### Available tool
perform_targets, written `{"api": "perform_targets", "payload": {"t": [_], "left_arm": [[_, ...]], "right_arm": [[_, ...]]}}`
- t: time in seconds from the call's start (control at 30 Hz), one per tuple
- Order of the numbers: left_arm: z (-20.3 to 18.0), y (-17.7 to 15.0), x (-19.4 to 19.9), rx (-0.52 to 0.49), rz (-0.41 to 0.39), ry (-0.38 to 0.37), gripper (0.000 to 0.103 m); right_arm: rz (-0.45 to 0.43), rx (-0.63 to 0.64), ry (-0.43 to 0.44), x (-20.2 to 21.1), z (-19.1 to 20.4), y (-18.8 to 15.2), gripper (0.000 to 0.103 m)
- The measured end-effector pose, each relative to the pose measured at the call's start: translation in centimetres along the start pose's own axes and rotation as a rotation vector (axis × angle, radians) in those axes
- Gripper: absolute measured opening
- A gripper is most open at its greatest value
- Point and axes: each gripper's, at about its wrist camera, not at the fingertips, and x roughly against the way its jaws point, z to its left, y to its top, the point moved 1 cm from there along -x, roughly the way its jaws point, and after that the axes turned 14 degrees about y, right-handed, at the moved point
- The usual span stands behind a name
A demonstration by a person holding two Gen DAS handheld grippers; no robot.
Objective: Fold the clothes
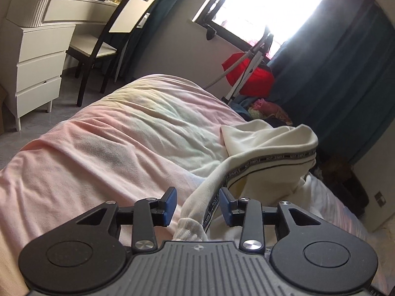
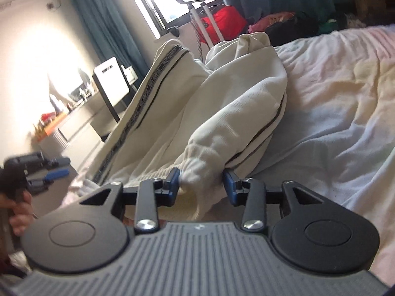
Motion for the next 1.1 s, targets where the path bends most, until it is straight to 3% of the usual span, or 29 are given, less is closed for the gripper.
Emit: {"api": "perform_targets", "payload": {"t": [0.1, 0.17, 0.27, 0.33, 0.43, 0.6, 0.67, 0.77, 0.97, 1.1], "left_arm": [[-0.6, -0.5, -0.7, -0.072, 0.023, 0.035, 0.044], [-0.5, -0.5, -1.0, -0.080, 0.024, 0.073, 0.045], [0.5, 0.0, -1.3, -0.027, 0.018, 0.056, 0.045], [1.1, 0.3, -1.4, -0.002, 0.012, 0.052, 0.046], [2.0, 0.6, -1.3, 0.025, 0.010, 0.041, 0.046], [2.7, 0.8, -1.2, 0.044, -0.002, 0.004, 0.048], [2.4, 0.6, -1.3, 0.003, -0.001, -0.003, 0.050], [0.8, -0.4, -1.5, -0.158, -0.011, 0.026, 0.053], [-1.8, -3.0, -2.6, -0.364, 0.036, 0.001, 0.057], [-3.1, -3.9, -3.3, -0.409, 0.033, 0.019, 0.057]], "right_arm": [[-0.059, -0.083, -0.009, 1.2, -1.2, 0.6, 0.082], [-0.091, -0.108, -0.033, 1.7, -2.0, 0.9, 0.083], [-0.072, -0.126, -0.057, 1.1, -3.0, 0.8, 0.080], [-0.031, -0.126, -0.088, 0.3, -3.5, 0.3, 0.069], [0.026, -0.114, -0.051, -1.5, -3.5, -0.6, 0.064], [0.078, 0.126, -0.062, -5.1, -0.2, -1.9, 0.042], [0.107, 0.318, -0.096, -6.4, 1.9, -2.4, 0.038], [0.172, 0.443, -0.114, -8.2, 3.3, -3.6, 0.038], [0.158, 0.398, -0.113, -7.7, 2.6, -3.4, 0.039], [0.148, 0.379, -0.114, -7.4, 2.6, -3.4, 0.039]]}}
